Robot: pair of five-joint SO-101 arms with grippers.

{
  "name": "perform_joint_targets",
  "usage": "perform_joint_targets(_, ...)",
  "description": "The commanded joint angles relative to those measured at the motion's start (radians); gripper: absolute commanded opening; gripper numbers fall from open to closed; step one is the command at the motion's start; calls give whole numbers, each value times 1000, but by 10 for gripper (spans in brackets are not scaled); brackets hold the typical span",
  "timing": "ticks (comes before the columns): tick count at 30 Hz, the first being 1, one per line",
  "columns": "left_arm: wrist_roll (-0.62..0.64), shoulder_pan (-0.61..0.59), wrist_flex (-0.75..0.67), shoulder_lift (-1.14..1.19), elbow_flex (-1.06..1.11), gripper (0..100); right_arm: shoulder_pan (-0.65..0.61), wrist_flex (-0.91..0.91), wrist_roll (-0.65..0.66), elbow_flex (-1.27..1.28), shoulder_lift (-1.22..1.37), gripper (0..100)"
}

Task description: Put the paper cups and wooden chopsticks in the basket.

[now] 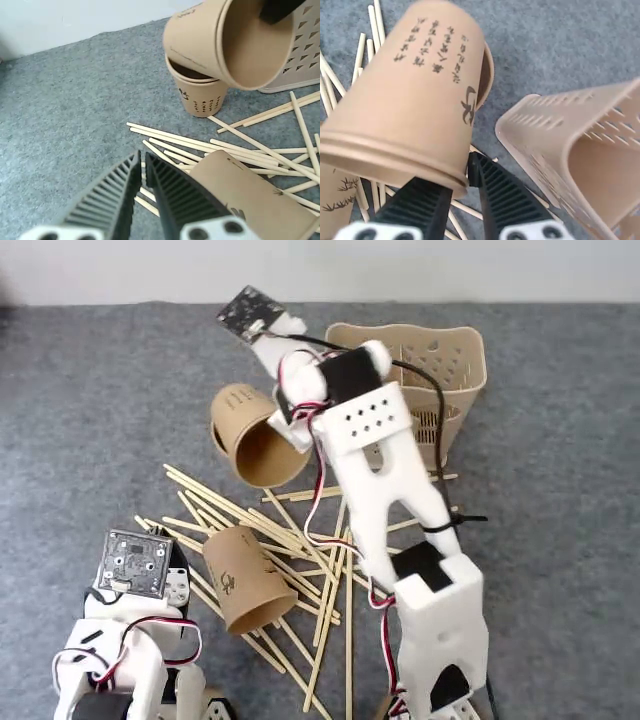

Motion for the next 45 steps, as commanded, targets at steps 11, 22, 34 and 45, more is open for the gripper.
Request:
perform_joint_targets(11,-9,0,-28,-17,-10,15,18,45,9,114,-240,10)
perform_joint_targets(22,-9,0,-28,-17,-12,15,48,41,35,152,-226,10)
perform_joint_targets(34,-9,0,-21,-17,-97,15,51,47,32,315,-441,10)
perform_joint_targets(45,-87,8,15,-6,-239,70,68,47,32,772,-783,10)
